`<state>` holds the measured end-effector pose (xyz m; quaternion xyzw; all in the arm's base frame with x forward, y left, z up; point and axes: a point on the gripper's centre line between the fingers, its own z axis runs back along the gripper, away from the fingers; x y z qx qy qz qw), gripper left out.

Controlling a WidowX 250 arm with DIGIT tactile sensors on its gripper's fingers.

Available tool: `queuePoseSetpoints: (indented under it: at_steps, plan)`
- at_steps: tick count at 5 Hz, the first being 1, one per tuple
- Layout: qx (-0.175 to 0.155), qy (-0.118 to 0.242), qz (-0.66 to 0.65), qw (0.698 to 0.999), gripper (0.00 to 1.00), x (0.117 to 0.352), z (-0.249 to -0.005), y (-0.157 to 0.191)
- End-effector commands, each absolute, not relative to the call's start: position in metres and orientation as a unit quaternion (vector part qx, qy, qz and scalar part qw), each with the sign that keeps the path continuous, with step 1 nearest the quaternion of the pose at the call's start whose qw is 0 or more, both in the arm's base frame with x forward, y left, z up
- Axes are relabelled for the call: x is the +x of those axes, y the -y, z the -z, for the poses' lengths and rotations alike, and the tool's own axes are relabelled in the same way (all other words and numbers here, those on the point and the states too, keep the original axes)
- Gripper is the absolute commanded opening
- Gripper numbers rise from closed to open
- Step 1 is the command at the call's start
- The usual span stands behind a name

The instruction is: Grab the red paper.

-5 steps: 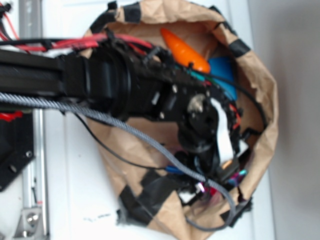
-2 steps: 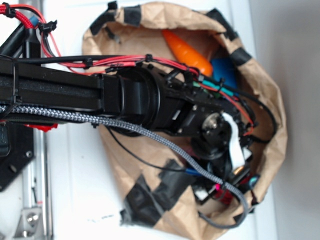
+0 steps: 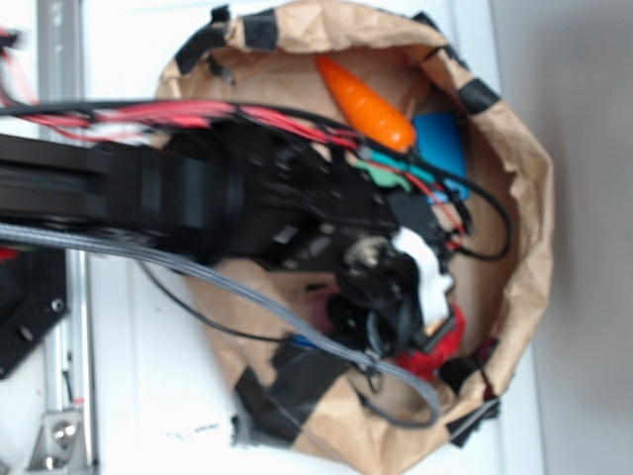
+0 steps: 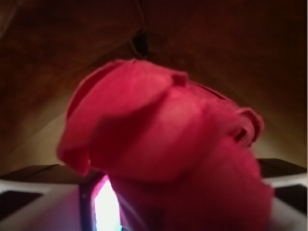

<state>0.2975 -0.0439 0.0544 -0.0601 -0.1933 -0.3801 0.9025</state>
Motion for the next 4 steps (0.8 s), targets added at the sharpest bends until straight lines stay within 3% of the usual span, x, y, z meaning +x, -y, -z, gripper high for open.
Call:
queuePoseSetpoints:
  at_steps: [1,2,3,4]
  plan:
    - [0.067,0.143,0.269,0.950,0.00,0.275,-0.134,-0.018]
    - [0.083,0.115,0.252,0.957,0.00,0.264,-0.153,-0.010]
    - [0.105,-0.033,0.155,0.982,0.26,0.256,-0.150,-0.013]
    - [0.030,-0.077,0.035,0.996,0.00,0.247,-0.137,-0.009]
